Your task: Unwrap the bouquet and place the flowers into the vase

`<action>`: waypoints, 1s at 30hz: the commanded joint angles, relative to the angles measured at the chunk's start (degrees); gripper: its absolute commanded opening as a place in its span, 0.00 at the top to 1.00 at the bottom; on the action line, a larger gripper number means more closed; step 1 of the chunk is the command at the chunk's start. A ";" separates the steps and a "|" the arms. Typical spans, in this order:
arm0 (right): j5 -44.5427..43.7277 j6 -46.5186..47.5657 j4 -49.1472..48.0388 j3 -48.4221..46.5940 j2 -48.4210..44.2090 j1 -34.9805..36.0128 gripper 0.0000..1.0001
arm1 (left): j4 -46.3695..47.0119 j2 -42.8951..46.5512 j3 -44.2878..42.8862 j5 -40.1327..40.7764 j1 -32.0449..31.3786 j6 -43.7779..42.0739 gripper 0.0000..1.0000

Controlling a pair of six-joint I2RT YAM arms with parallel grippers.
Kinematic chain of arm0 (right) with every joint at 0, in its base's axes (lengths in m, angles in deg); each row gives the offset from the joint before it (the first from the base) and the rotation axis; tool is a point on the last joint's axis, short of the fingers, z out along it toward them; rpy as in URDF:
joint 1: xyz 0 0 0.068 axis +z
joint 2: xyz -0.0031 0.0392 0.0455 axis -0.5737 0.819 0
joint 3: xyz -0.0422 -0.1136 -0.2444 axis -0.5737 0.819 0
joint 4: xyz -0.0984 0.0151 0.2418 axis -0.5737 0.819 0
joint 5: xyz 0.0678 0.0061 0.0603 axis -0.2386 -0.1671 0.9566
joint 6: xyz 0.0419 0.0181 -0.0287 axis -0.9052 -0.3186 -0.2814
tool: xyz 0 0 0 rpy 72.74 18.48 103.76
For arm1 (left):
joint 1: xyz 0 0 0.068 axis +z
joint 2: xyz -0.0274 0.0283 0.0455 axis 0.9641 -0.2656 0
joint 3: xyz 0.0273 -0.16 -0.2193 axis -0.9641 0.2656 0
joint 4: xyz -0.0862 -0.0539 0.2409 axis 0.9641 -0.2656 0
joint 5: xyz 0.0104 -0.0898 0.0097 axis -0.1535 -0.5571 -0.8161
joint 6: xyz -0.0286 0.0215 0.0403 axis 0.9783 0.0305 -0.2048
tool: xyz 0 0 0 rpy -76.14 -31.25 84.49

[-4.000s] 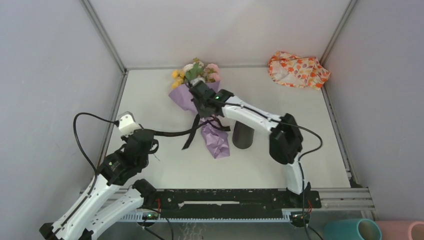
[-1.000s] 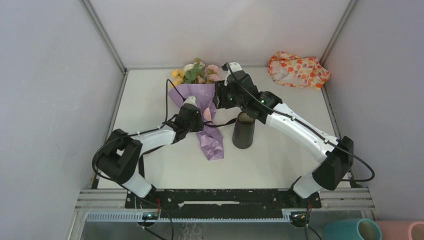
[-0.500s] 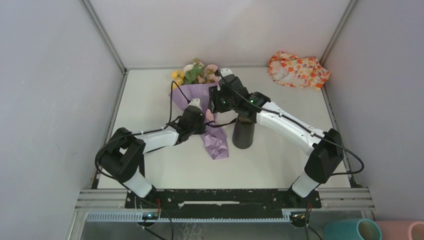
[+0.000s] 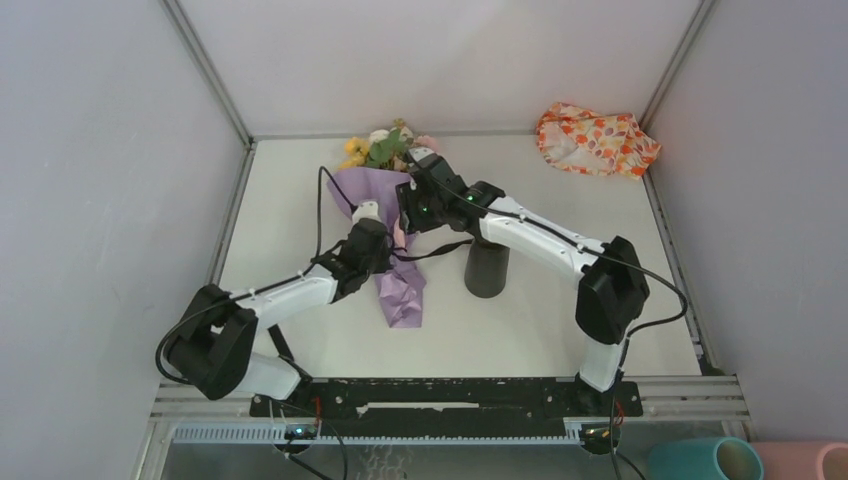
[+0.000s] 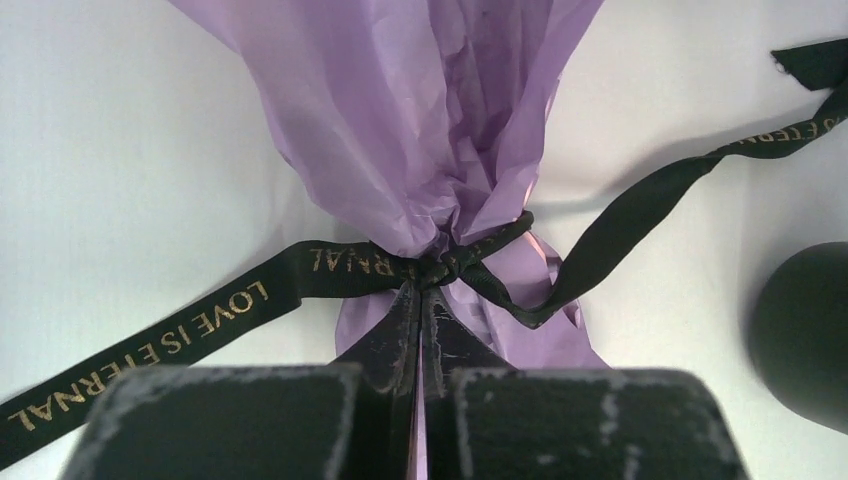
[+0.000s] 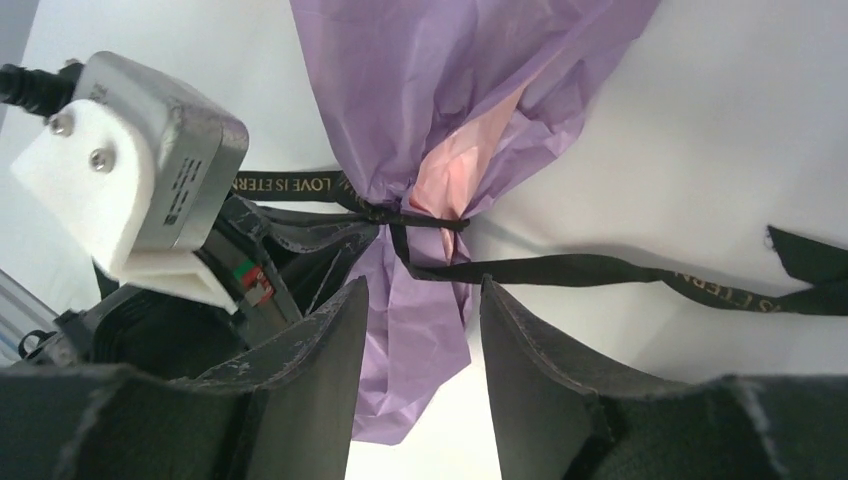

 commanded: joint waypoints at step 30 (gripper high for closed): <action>8.53 -1.33 -7.01 -6.39 19.60 1.30 0.53 | -0.91 2.92 3.23 1.53 1.63 1.60 1.00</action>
